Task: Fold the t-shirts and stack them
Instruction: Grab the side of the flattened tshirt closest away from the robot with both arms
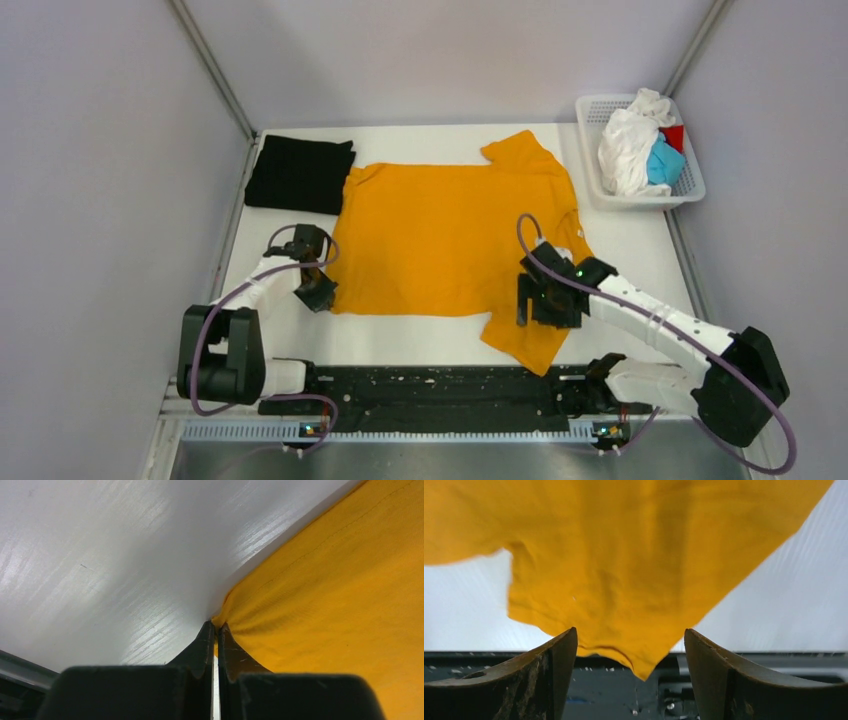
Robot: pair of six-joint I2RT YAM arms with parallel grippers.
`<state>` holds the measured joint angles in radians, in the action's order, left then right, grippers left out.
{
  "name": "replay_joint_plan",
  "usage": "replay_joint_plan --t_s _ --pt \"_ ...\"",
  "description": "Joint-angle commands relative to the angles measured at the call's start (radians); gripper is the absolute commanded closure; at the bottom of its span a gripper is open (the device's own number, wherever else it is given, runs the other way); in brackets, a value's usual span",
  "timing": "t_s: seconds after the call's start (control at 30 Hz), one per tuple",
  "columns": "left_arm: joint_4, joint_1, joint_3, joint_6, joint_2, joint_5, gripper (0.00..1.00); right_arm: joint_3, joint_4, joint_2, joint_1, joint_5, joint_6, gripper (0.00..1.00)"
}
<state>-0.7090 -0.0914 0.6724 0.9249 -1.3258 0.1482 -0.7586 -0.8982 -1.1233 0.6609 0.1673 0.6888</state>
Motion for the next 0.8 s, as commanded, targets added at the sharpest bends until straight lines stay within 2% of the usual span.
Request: replay_joint_plan --t_s 0.0,0.17,0.33,0.5,0.6,0.73,0.77 --pt "0.019 -0.001 0.002 -0.032 0.001 -0.039 1.0 0.098 -0.054 0.074 0.079 -0.085 0.194 0.25" --pt "0.019 0.0 0.013 -0.035 0.004 -0.044 1.0 0.166 0.007 0.048 0.14 -0.108 0.212 0.39" --pt "0.008 -0.001 0.022 -0.044 0.013 -0.038 1.0 0.215 0.14 -0.012 0.167 -0.168 0.212 0.47" --pt "-0.006 -0.001 0.031 -0.054 0.007 -0.039 1.0 0.262 0.204 -0.063 0.168 -0.133 0.232 0.54" --pt "-0.004 -0.001 0.023 -0.051 0.019 -0.047 1.0 0.273 0.205 -0.083 0.168 -0.079 0.285 0.71" --pt "-0.016 -0.001 0.01 -0.043 0.054 -0.051 1.0 0.284 0.157 -0.049 0.168 -0.056 0.323 1.0" --pt "-0.024 -0.001 0.008 -0.043 0.062 -0.053 1.0 0.285 0.135 -0.026 0.169 -0.057 0.324 1.0"
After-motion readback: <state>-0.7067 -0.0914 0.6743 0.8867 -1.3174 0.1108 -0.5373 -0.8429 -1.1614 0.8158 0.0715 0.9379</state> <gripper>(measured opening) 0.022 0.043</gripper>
